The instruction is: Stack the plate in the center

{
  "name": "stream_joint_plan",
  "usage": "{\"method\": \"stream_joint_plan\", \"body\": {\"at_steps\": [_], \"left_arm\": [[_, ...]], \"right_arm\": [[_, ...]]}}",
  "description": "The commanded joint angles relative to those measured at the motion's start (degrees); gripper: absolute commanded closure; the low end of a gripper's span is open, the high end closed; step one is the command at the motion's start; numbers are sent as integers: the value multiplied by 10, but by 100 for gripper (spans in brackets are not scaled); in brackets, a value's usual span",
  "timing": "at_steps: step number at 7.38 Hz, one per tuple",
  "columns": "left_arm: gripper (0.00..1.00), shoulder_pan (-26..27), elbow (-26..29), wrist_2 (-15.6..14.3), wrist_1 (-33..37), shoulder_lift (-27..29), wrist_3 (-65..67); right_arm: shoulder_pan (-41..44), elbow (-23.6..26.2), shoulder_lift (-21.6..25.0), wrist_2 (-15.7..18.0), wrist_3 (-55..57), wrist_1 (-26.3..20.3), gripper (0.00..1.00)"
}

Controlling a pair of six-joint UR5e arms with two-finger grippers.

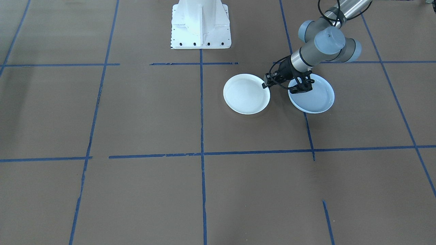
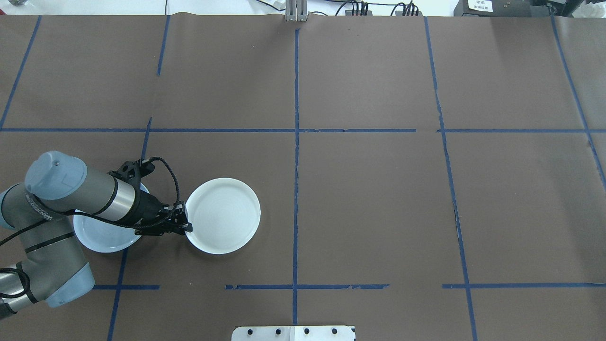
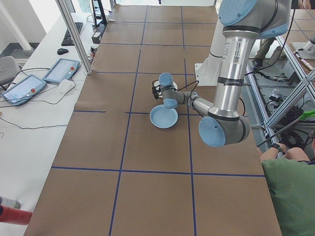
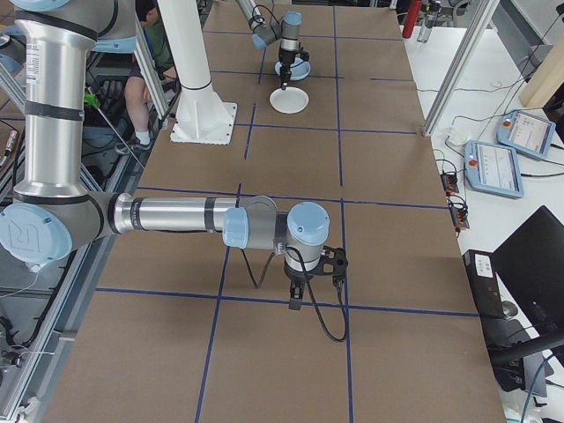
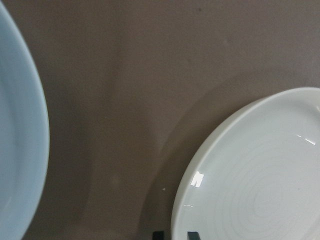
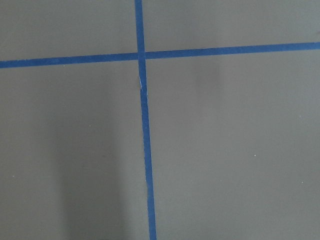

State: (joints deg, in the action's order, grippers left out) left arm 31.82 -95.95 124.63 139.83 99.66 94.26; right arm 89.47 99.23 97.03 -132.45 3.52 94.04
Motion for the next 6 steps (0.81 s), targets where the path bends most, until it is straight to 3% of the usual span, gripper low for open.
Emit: {"method": "stream_joint_plan", "body": {"at_steps": [1, 3, 6], "left_arm": [[100, 0, 0, 1, 0, -1, 0], [100, 3, -9, 19, 5, -6, -1], [100, 95, -29, 110, 8, -30, -79]], "right_arm": [[0, 0, 0, 0, 0, 0, 0], [1, 0, 0, 0, 0, 0, 0], [0, 0, 0, 0, 0, 0, 0]]}}
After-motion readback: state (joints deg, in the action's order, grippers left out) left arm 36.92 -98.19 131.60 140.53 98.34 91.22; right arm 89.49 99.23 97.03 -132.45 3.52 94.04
